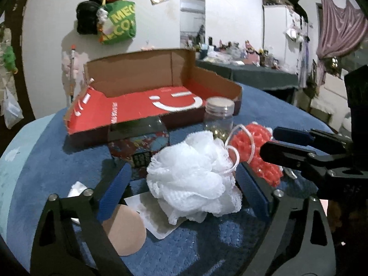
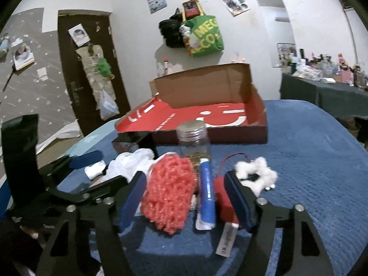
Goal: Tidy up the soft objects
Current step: 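Grasp the white mesh puff with the left gripper while the right grasps the red puff, then carry both puffs up and over into the cardboard box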
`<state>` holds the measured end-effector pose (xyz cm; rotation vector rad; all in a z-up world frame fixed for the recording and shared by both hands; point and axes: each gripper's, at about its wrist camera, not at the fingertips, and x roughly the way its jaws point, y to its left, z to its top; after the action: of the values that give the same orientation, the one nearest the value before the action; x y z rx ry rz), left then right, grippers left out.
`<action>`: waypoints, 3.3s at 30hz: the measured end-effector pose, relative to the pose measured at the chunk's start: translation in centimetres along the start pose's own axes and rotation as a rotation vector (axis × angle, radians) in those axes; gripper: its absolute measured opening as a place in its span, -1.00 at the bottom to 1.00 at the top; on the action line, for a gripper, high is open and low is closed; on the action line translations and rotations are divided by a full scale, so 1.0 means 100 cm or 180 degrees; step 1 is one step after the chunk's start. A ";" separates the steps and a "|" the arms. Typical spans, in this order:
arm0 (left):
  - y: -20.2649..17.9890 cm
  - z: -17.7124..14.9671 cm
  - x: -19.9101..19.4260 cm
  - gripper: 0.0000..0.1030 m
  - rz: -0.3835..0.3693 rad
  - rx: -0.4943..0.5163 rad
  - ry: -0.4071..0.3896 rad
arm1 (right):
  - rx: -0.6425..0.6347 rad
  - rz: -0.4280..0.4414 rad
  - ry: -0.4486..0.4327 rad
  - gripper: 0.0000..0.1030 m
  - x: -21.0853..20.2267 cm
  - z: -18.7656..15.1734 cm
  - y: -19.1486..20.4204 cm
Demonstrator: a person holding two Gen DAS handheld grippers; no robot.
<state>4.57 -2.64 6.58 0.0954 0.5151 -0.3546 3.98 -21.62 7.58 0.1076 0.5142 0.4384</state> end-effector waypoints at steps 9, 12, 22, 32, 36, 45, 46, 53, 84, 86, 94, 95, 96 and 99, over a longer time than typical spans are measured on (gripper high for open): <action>0.005 -0.006 0.022 0.01 -0.0280 -0.0030 0.0298 | -0.0201 0.0199 0.0233 -0.02 0.017 -0.006 0.008; 0.004 -0.008 0.024 -0.17 -0.0325 -0.0040 0.0321 | -0.0300 0.0244 0.0247 -0.27 0.017 -0.008 0.012; 0.005 0.001 -0.001 -0.36 -0.0301 -0.0038 0.0127 | -0.0281 0.0185 -0.0076 -0.51 -0.012 0.010 0.013; 0.007 0.007 -0.019 -0.40 -0.0271 -0.0006 -0.0022 | -0.0248 0.0150 -0.0140 -0.51 -0.015 0.015 0.013; 0.009 0.010 -0.025 -0.41 -0.0241 -0.0017 -0.0078 | -0.0240 0.0150 -0.0187 -0.51 -0.018 0.019 0.014; 0.018 0.031 -0.041 -0.42 -0.0132 -0.0021 -0.0288 | -0.0278 0.0120 -0.0343 -0.52 -0.024 0.040 0.015; 0.019 0.033 -0.042 -0.42 -0.0121 -0.0027 -0.0306 | -0.0285 0.0110 -0.0356 -0.52 -0.024 0.043 0.015; 0.034 0.052 -0.044 -0.42 0.0004 -0.0031 -0.0432 | -0.0308 0.0068 -0.0439 -0.52 -0.020 0.062 0.012; 0.085 0.153 0.071 -0.42 0.0047 0.0182 0.0052 | -0.0533 0.0022 0.0232 -0.52 0.117 0.185 -0.027; 0.088 0.159 0.084 -0.42 0.0077 0.0208 0.0115 | -0.0515 -0.0031 0.0391 -0.52 0.138 0.196 -0.034; 0.106 0.185 0.159 -0.42 0.0177 0.0186 0.0542 | -0.0345 -0.0304 0.0925 -0.52 0.219 0.227 -0.063; 0.109 0.187 0.170 -0.42 0.0201 0.0171 0.0600 | -0.0325 -0.0345 0.0989 -0.52 0.229 0.229 -0.066; 0.111 0.189 0.183 -0.42 0.0227 0.0157 0.0671 | -0.0317 -0.0395 0.1053 -0.52 0.239 0.230 -0.070; 0.117 0.191 0.210 -0.42 0.0281 0.0087 0.0804 | -0.0300 -0.0509 0.1258 -0.52 0.265 0.231 -0.079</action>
<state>34.63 -1.51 12.69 0.1904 0.7533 -0.2645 39.18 -17.05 13.99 -0.1137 0.8824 0.3266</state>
